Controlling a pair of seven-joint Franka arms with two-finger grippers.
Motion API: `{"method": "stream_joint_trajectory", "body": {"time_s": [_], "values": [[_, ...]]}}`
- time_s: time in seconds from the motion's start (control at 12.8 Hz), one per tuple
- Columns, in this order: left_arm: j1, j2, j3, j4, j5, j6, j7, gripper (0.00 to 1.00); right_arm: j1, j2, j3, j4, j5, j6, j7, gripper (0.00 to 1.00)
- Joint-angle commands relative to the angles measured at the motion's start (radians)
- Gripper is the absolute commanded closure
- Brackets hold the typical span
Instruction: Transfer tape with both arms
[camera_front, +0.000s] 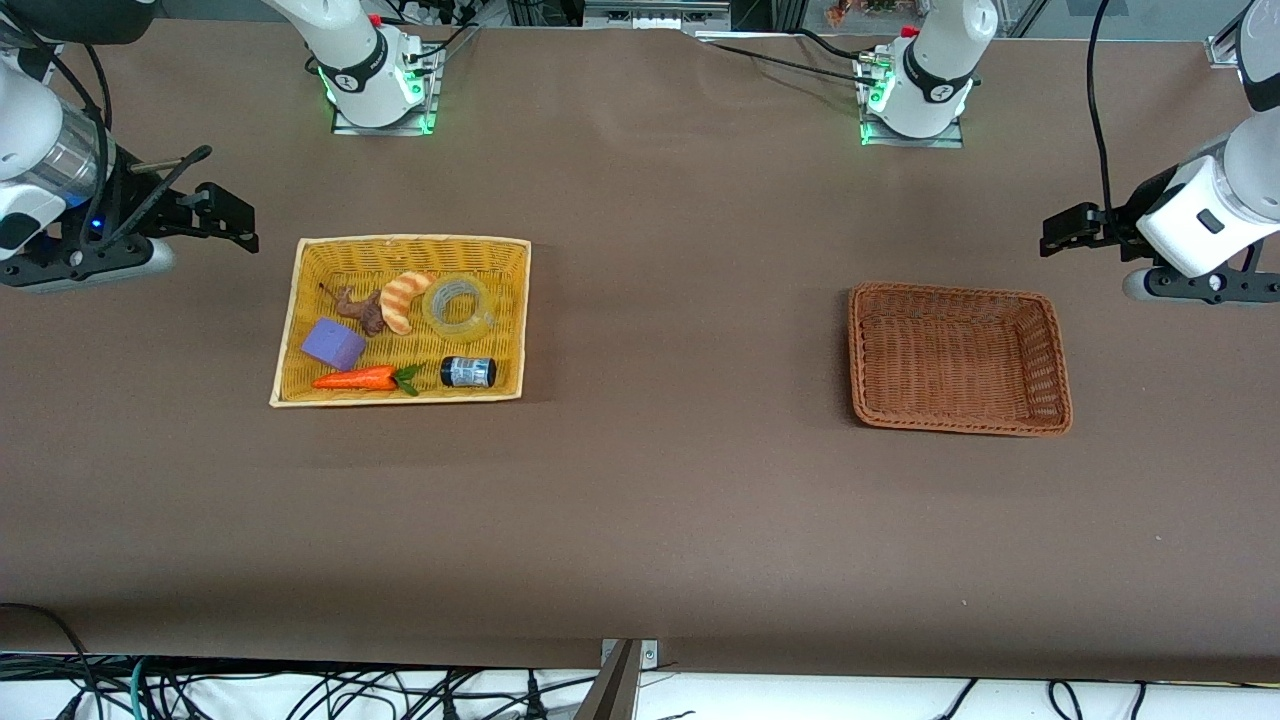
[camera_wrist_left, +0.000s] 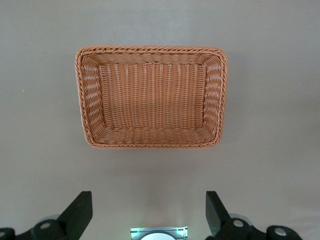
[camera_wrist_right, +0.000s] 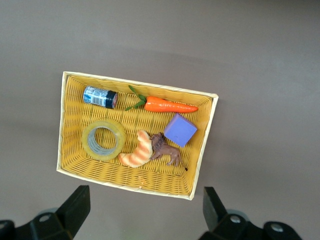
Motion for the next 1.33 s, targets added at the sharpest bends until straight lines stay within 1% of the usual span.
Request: {"method": "stream_joint_trajectory", "body": {"time_s": [0.0,0.16,1.25], "values": [[0.006,0.016,-0.001,0.031,-0.023,-0.012,0.021,0.00,-0.011,0.010,-0.002,0.039,0.004,-0.026,-0.016,0.00],[0.005,0.016,-0.001,0.031,-0.023,-0.012,0.021,0.00,-0.010,0.010,-0.016,0.039,0.010,-0.026,-0.018,0.00],[0.005,0.016,-0.001,0.031,-0.023,-0.012,0.021,0.00,-0.010,0.010,-0.016,0.039,0.010,-0.027,-0.018,0.00]]}}
